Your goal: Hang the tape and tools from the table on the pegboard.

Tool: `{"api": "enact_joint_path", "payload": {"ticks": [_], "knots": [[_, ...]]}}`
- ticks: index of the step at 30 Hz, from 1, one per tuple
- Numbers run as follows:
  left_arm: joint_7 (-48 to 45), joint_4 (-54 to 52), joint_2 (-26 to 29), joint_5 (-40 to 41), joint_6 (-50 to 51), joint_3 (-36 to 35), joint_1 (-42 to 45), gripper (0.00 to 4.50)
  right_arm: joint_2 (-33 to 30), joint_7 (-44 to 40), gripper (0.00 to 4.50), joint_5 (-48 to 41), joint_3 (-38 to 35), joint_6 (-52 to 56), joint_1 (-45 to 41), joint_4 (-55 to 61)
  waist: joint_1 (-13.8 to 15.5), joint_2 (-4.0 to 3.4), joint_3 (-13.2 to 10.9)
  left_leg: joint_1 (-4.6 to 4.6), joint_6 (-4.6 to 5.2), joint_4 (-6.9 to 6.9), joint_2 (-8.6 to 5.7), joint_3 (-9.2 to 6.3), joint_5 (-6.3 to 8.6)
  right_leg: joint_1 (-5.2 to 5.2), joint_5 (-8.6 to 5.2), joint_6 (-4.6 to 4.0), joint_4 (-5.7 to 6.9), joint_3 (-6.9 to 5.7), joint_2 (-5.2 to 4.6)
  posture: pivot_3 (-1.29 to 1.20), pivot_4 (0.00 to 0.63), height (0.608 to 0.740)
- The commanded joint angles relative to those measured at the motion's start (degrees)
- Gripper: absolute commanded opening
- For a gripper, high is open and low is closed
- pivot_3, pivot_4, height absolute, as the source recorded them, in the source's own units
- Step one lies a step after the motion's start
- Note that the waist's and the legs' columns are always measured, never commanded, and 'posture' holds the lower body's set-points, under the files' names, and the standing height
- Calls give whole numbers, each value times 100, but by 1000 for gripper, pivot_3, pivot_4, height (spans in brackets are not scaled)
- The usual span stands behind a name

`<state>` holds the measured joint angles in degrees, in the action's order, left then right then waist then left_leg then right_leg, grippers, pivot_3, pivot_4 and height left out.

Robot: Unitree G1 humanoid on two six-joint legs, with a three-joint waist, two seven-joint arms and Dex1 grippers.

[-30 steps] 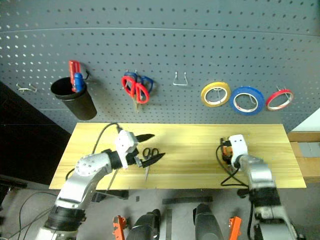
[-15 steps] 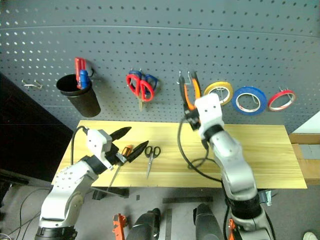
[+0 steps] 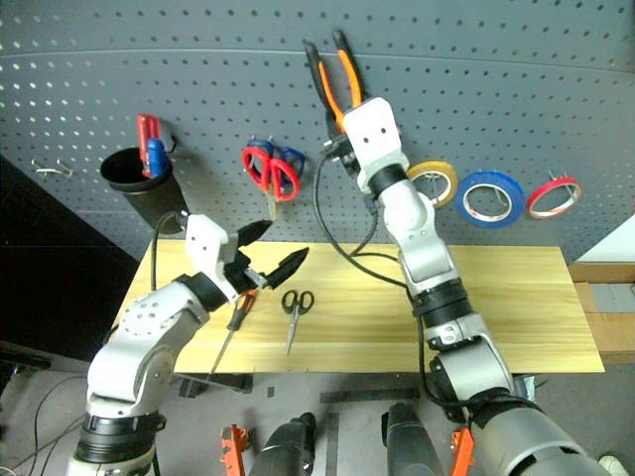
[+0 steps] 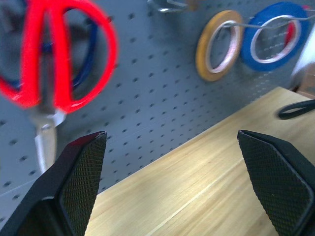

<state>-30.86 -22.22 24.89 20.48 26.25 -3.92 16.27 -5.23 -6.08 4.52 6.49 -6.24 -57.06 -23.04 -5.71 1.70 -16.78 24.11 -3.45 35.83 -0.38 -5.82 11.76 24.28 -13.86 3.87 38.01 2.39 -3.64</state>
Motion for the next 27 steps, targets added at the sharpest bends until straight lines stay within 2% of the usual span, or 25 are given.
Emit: {"api": "enact_joint_path", "payload": {"ticks": [1, 6, 13, 18, 27], "knots": [[-25, -293, 81, 74, 16, -7, 73, 4500, 37, 86, 2639, -8, -142, -445, -221, -3, 31, 0, 0, 0, 0, 1, 0, -1, 0, 0, 0, -1, 1, 0, 1, -41, 241, 740], [-33, -303, 104, 100, 42, -49, 80, 4500, 125, 149, 2638, -52, -212, -343, -231, 269, 73, 0, 0, 0, -1, 5, 1, -1, 0, 0, 3, -5, 2, 1, 3, -47, 238, 740], [-32, -76, 44, -8, -87, 32, 120, 4500, 67, 313, 2634, 266, -115, -787, 225, -283, 92, 0, 0, 0, -1, 4, 2, -1, -1, -1, 3, -5, 1, 0, 4, -49, 237, 740], [22, 44, -20, -96, -154, 96, 88, 4500, 102, 371, 2630, 139, -268, -599, 451, -383, 107, 3, 9, -9, -2, 10, 2, -3, -1, -13, 4, -6, 3, 0, 4, -57, 241, 740], [109, 341, -49, -247, -395, 66, 180, 4500, 187, 492, 2593, 39, -384, -611, 377, -365, 114, 9, 21, -19, -11, 16, 2, -7, -8, -24, 7, -10, 6, -1, 6, -63, 241, 740]]}}
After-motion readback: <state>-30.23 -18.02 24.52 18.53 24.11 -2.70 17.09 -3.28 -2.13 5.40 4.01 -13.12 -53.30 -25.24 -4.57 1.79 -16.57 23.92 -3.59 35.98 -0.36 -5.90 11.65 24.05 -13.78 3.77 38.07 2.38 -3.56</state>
